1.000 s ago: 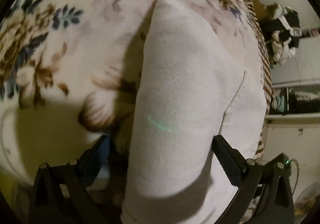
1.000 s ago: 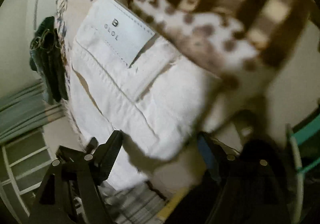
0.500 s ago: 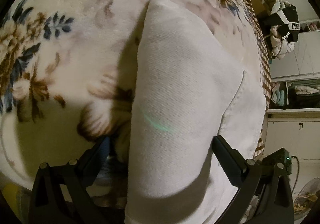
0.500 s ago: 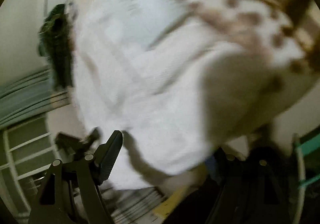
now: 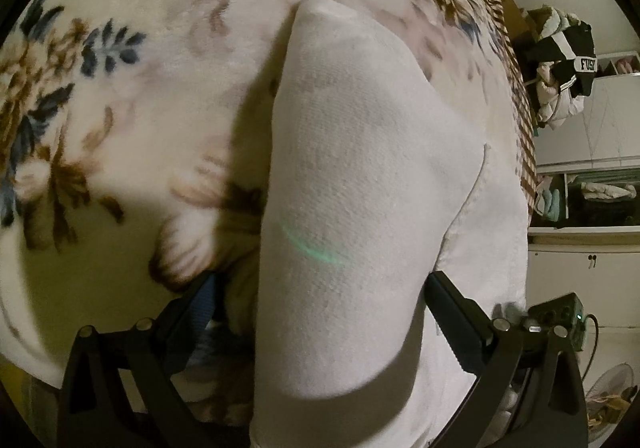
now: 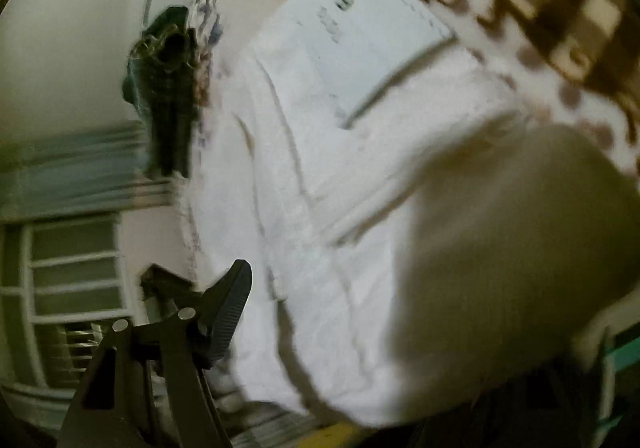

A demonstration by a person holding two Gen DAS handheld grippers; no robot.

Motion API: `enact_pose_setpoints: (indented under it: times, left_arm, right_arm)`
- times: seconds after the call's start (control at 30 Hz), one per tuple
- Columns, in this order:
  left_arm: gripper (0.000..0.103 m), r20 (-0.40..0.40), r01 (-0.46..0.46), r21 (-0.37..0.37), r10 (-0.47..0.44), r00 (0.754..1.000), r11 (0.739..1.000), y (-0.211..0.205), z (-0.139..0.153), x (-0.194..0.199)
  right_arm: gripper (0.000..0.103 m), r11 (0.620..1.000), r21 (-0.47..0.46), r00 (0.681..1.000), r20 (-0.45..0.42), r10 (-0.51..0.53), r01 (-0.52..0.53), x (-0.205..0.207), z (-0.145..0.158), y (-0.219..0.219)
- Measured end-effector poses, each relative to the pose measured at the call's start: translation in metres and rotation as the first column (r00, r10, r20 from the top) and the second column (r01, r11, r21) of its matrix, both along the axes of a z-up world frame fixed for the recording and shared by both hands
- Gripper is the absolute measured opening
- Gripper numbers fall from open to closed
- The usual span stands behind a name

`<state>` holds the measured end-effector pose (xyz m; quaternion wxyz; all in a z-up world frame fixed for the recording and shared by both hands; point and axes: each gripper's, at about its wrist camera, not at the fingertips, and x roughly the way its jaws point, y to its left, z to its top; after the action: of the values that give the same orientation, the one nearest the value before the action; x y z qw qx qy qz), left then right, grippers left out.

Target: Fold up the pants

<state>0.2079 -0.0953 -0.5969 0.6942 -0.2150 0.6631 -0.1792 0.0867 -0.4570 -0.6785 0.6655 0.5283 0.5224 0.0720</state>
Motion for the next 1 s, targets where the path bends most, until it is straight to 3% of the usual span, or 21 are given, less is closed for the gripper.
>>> enact_pose_setpoints:
  times: [0.07, 0.13, 0.2, 0.27, 0.3, 0.4, 0.73, 1.0]
  left_arm:
    - [0.103, 0.009, -0.004, -0.003, 0.005, 1.0, 1.0, 0.0, 0.001, -0.001]
    - [0.101, 0.038, 0.006, -0.014, -0.005, 0.999, 1.0, -0.001, 0.005, -0.002]
    - [0.059, 0.096, 0.036, -0.063, -0.03, 0.995, 0.997, -0.004, 0.015, -0.005]
    - [0.052, 0.135, 0.056, -0.048, -0.049, 0.99, 0.997, -0.007, 0.026, -0.01]
    - [0.045, 0.14, 0.051, -0.059, -0.043, 0.989, 0.997, -0.006, 0.028, -0.011]
    - [0.036, 0.151, 0.031, -0.093, -0.016, 0.988, 0.995, 0.002, 0.04, -0.016]
    - [0.032, 0.181, -0.017, -0.139, 0.042, 0.983, 0.99, 0.016, 0.119, -0.029]
    - [0.032, 0.257, -0.029, -0.156, 0.069, 0.964, 0.987, 0.032, 0.205, 0.014]
  right_arm:
    - [0.074, 1.0, 0.014, 1.0, -0.013, 0.0, 0.001, 0.004, -0.01, -0.001]
    - [0.063, 1.0, 0.013, 1.0, -0.016, -0.007, 0.007, 0.007, -0.007, -0.001]
    - [0.043, 0.999, -0.036, 1.0, -0.003, 0.01, -0.01, 0.006, 0.004, 0.001]
    - [0.039, 0.998, -0.063, 1.0, 0.005, 0.015, -0.015, 0.007, 0.014, 0.008]
    - [0.037, 0.996, -0.082, 1.0, 0.008, 0.018, -0.017, 0.007, 0.02, 0.01]
    - [0.035, 0.992, -0.122, 0.999, 0.025, 0.031, -0.028, 0.008, 0.038, 0.012]
    - [0.033, 0.984, -0.155, 0.992, 0.082, 0.097, -0.083, 0.005, 0.118, 0.02]
    - [0.033, 0.979, -0.171, 0.975, 0.171, 0.141, -0.112, 0.043, 0.21, 0.04]
